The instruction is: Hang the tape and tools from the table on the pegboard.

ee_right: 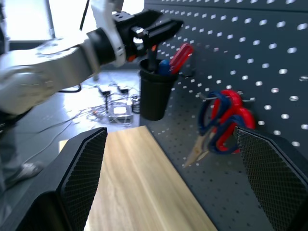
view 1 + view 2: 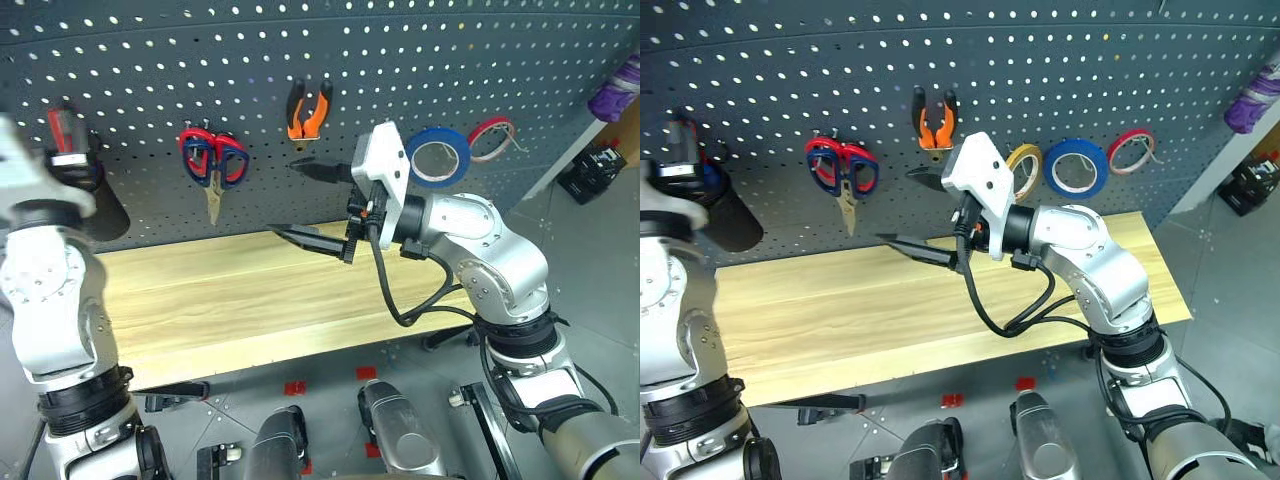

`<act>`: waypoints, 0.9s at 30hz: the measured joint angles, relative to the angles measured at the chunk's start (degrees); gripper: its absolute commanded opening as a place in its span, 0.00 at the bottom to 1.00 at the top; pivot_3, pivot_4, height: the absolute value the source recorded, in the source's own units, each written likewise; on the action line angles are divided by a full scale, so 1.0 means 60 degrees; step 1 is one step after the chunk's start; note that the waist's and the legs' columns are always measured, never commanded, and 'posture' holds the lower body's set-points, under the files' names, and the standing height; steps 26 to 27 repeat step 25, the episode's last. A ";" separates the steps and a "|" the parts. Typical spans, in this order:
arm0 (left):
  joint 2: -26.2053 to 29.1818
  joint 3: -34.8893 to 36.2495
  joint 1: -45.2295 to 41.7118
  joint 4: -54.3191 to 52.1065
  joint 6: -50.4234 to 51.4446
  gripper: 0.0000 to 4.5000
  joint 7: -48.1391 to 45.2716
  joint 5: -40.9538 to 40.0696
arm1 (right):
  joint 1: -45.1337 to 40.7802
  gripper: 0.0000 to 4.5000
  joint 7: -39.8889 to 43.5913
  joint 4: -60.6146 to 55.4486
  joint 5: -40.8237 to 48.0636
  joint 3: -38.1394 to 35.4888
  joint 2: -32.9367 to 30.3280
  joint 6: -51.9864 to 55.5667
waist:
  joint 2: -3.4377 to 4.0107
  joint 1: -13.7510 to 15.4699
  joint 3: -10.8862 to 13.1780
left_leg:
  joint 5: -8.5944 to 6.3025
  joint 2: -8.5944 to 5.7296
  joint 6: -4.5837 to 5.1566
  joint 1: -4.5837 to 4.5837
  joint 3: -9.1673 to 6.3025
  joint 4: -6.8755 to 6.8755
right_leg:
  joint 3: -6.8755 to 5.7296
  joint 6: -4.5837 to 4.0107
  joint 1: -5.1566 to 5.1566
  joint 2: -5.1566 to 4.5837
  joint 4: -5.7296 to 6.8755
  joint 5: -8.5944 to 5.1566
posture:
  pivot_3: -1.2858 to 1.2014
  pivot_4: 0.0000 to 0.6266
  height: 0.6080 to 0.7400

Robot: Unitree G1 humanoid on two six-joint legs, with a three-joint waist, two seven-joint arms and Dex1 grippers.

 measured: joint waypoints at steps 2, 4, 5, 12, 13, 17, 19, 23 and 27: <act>-0.0225 -0.0491 0.0696 -0.1114 0.0945 0.70 -0.0054 -0.0273 | 0.0780 1.00 -0.0212 -0.0317 0.0216 -0.0216 -0.0089 0.0299 | 0.0020 0.0008 -0.0175 | -0.0003 0.0001 0.0000 0.0005 -0.0001 -0.0015 | 0.0000 0.0000 0.0000 0.0001 0.0003 0.0000 | 0.43 0.25 1.00; -0.0455 -0.0718 0.1465 -0.1917 0.1524 0.70 -0.0220 -0.0558 | 0.1516 1.00 -0.0410 -0.0597 0.0192 -0.0242 -0.0308 0.0358 | 0.0033 0.0009 -0.0252 | -0.0003 0.0006 0.0000 0.0009 0.0001 -0.0015 | 0.0004 -0.0001 -0.0001 0.0007 0.0000 -0.0001 | 0.43 0.23 1.00; -0.0553 -0.0811 0.1878 -0.2189 0.1692 0.70 -0.0296 -0.0636 | 0.1866 1.00 -0.0528 -0.0657 0.0093 -0.0217 -0.0370 0.0283 | 0.0051 0.0009 -0.0302 | -0.0003 0.0010 0.0000 0.0010 0.0002 -0.0015 | 0.0004 -0.0002 -0.0001 0.0013 0.0000 -0.0002 | 0.43 0.23 1.00; -0.1919 -0.0761 0.5064 -0.2412 0.1288 0.70 -0.0652 -0.0681 | 0.3657 1.00 -0.2026 0.0902 -0.1991 -0.0167 0.0037 -0.2542 | 0.0146 0.0236 -0.0758 | -0.0014 0.0004 0.0009 0.0069 0.0015 -0.0035 | 0.0021 -0.0003 0.0050 0.0015 -0.0047 -0.0004 | 0.44 0.16 1.00; -0.2192 -0.0677 0.5390 -0.2232 0.1192 0.70 -0.0666 -0.0701 | 0.3833 1.00 -0.2245 0.1404 -0.2310 -0.0193 0.0012 -0.2931 | 0.0160 0.0314 -0.0846 | -0.0017 0.0003 0.0013 0.0072 0.0019 -0.0035 | 0.0022 -0.0003 0.0061 0.0015 -0.0072 -0.0004 | 0.44 0.15 1.00; -0.2562 -0.0440 0.5860 -0.1115 0.0451 0.70 -0.0762 -0.0421 | 0.4208 1.00 -0.3473 0.3112 -0.3054 -0.0678 0.0443 -0.3841 | 0.0163 0.0705 -0.1020 | -0.0017 0.0001 0.0014 0.0083 0.0013 -0.0025 | 0.0023 -0.0005 0.0116 0.0017 -0.0149 -0.0005 | 0.44 0.12 1.00; -0.2620 -0.0499 0.5781 -0.0784 0.0047 0.70 -0.0811 -0.0270 | 0.4253 1.00 -0.3949 0.3792 -0.3309 -0.0879 0.0532 -0.4289 | 0.0170 0.0868 -0.1121 | -0.0020 -0.0005 0.0017 0.0119 0.0015 -0.0023 | 0.0026 -0.0006 0.0152 0.0014 -0.0157 -0.0005 | 0.44 0.10 1.00; -0.2832 -0.0612 0.5454 -0.0168 -0.0488 0.70 -0.0817 -0.0122 | 0.4419 1.00 -0.4624 0.5347 -0.3737 -0.1272 0.0503 -0.5235 | 0.0179 0.1077 -0.1384 | -0.0039 -0.0008 0.0032 0.0160 0.0020 -0.0026 | 0.0031 -0.0006 0.0195 0.0012 -0.0166 -0.0005 | 0.44 0.08 1.00; -0.2972 -0.0609 0.5351 0.0108 -0.0668 0.70 -0.0767 -0.0079 | 0.4552 1.00 -0.4712 0.6091 -0.3970 -0.1311 0.0368 -0.5681 | 0.0199 0.1076 -0.1517 | -0.0041 -0.0008 0.0030 0.0163 0.0020 -0.0028 | 0.0032 -0.0007 0.0194 0.0012 -0.0164 -0.0005 | 0.44 0.07 1.00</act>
